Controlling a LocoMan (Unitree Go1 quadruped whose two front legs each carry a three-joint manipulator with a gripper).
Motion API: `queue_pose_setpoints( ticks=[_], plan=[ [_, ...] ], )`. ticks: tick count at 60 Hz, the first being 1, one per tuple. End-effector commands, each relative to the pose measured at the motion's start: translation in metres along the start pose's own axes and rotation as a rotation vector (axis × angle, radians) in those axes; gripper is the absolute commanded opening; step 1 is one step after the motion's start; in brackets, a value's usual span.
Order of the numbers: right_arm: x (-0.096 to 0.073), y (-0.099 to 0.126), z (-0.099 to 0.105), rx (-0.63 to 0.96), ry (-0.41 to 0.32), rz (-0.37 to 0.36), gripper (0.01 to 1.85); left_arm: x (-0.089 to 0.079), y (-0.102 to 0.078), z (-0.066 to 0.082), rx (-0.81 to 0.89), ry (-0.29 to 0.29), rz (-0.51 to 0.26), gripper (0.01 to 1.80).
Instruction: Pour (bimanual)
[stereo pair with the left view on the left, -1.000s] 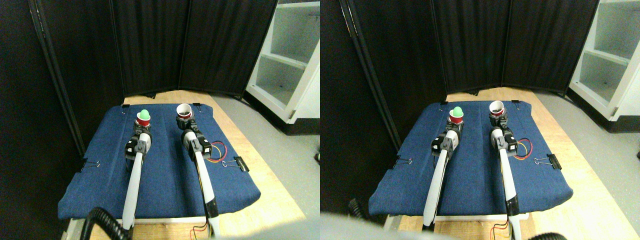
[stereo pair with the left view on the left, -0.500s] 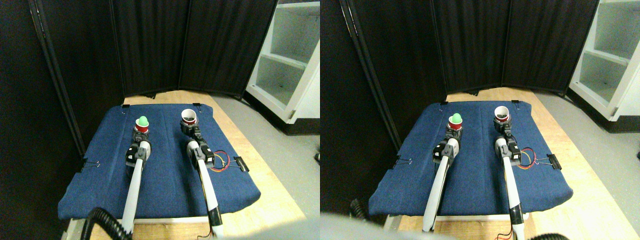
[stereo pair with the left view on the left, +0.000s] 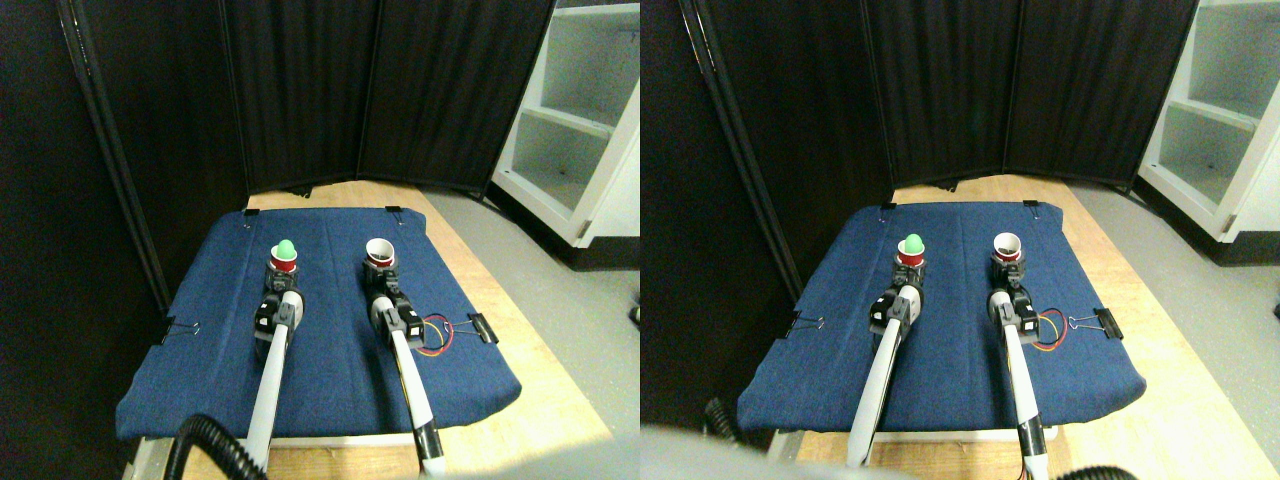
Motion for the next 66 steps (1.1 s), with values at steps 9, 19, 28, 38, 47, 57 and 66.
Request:
queue_pose_setpoints(
  ticks=[9,19,28,38,47,57,66],
  plan=[
    [0.008,-0.004,-0.002,-0.015,-0.027,-0.012,0.33,0.004,0.0,0.0,-0.005,-0.021,-0.042,0.33],
    [0.009,-0.009,-0.003,0.028,-0.028,-0.038,0.33,0.005,0.005,0.0,-0.002,-0.03,-0.038,0.33],
    [0.009,-0.011,-0.004,0.039,-0.026,-0.047,0.33,0.006,0.008,0.0,-0.019,-0.032,-0.031,0.33],
    [0.009,-0.013,-0.006,0.06,-0.028,-0.051,0.33,0.007,0.012,-0.001,-0.014,-0.042,-0.036,0.33],
    [0.01,-0.014,-0.007,0.068,-0.026,-0.064,0.33,0.007,0.013,-0.002,-0.017,-0.045,-0.035,0.33],
    [0.01,-0.014,-0.007,0.129,0.017,-0.089,0.48,0.008,0.015,-0.002,0.024,-0.049,-0.024,0.41],
    [0.01,-0.015,-0.005,0.155,0.05,-0.136,0.96,0.004,0.015,-0.003,0.093,-0.072,-0.034,0.99]
  ],
)
